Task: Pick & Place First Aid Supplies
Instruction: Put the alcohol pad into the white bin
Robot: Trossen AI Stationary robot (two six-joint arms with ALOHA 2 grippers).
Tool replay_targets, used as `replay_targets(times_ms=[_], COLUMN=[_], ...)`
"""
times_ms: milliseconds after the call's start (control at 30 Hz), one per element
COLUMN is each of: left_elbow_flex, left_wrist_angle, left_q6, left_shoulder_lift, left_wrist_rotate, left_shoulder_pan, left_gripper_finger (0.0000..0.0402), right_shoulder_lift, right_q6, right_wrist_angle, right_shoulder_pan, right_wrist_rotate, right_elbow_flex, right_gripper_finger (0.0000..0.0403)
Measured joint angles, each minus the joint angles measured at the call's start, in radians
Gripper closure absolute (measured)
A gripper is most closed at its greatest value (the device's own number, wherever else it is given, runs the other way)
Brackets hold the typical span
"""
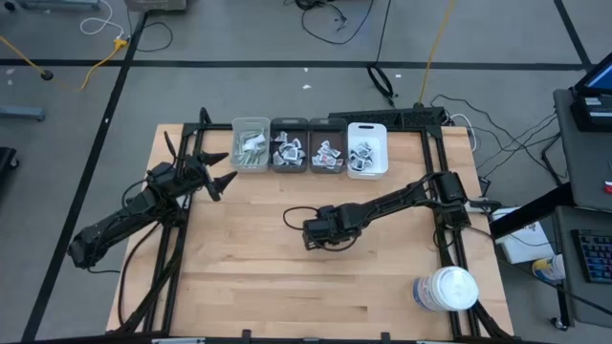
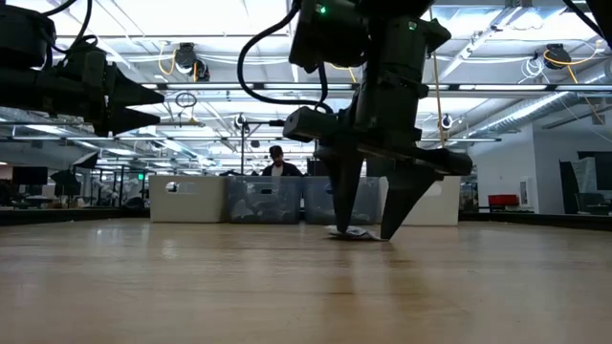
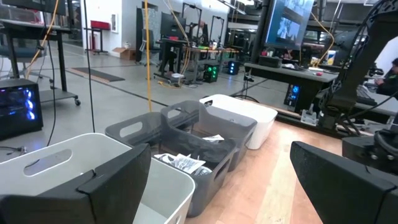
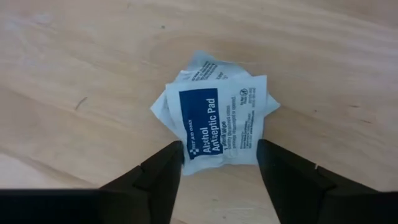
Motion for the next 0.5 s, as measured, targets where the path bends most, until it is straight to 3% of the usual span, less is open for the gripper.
replay_targets(times_ms=[300,500], left_elbow_flex=[0.0,0.0], left_wrist_angle=[-0.001,-0.001], left_q6=[0.0,0.0], left_shoulder_lift=[0.0,0.0], left_wrist_rotate=[0.0,0.0], left_shoulder_pan=[0.0,0.0], left_gripper_finger=[0.0009,0.0009], right_shoulder_lift=[0.001,-0.002], right_q6=[0.012,-0.025], right_wrist_angle=[-0.004,-0.002], right_shoulder_pan=[-0.001,-0.001], right_wrist_rotate=[-0.021,-0.056], right_elbow_flex=[-0.001,-0.002], right_gripper_finger=[0.028,0.0318])
